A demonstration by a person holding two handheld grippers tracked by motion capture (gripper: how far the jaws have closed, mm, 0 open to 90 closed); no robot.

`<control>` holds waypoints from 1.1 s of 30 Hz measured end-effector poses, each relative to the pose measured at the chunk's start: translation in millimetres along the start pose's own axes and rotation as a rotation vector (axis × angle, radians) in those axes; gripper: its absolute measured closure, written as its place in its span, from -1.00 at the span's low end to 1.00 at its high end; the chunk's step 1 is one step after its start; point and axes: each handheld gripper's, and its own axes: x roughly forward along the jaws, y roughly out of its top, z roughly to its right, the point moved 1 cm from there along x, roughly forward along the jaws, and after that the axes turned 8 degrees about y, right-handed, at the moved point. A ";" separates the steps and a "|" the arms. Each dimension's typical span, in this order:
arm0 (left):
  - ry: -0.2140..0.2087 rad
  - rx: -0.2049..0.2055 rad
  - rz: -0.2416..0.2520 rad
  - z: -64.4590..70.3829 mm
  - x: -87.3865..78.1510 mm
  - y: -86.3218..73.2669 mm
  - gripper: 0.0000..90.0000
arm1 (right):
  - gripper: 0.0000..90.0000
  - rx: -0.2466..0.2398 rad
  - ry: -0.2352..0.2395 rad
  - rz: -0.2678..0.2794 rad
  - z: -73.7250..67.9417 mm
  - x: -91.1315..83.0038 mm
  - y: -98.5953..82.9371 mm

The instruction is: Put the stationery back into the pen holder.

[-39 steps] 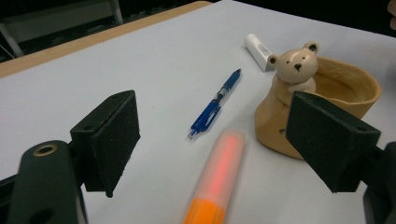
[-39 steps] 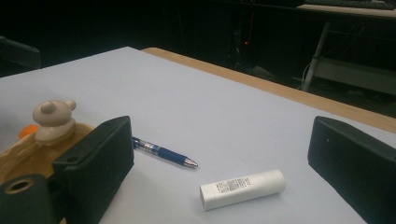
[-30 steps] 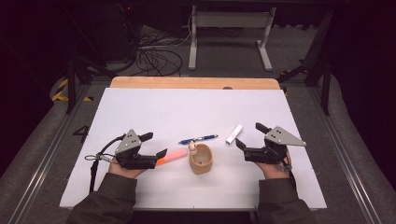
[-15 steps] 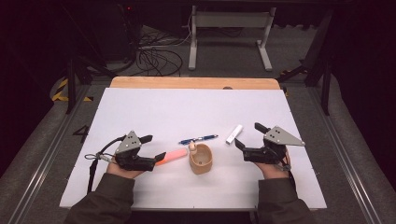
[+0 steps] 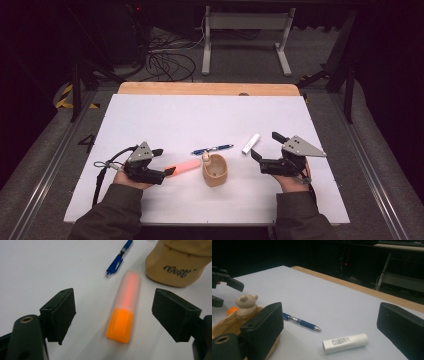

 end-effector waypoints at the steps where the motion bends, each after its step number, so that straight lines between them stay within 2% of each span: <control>1: -0.002 -0.001 -0.005 -1.2 0.7 -1.0 -0.51 | -0.83 -0.001 0.003 0.001 -0.6 0.1 0.4; 5: -0.031 -0.006 -0.032 -4.2 4.9 -6.6 -0.43 | -0.83 -0.002 0.006 -0.002 -1.8 1.0 0.5; 6: -0.027 0.008 -0.037 -5.2 5.6 -7.1 -0.41 | -0.83 -0.002 0.007 -0.003 -2.1 1.0 0.5; 7: -0.033 0.001 -0.045 -4.3 6.4 -7.7 -0.39 | -0.83 -0.002 0.008 -0.002 -2.3 1.1 0.5; 14: -0.064 0.030 -0.077 -2.3 11.9 -10.6 -0.22 | -0.83 -0.008 0.009 0.000 -3.3 1.3 1.2; 24: -0.100 0.070 -0.112 1.2 19.1 -13.0 0.11 | -0.83 -0.011 0.018 0.001 -5.2 2.8 0.8; 26: -0.098 0.085 -0.126 2.5 20.0 -12.9 0.14 | -0.83 -0.013 0.017 0.009 -5.7 2.2 1.5; 29: -0.094 0.081 -0.125 2.5 20.1 -13.0 0.18 | -0.83 -0.016 0.018 0.015 -6.2 2.1 2.5; 33: -0.083 0.110 -0.120 4.6 19.8 -13.1 0.26 | -0.83 -0.018 0.024 0.011 -7.7 4.4 2.7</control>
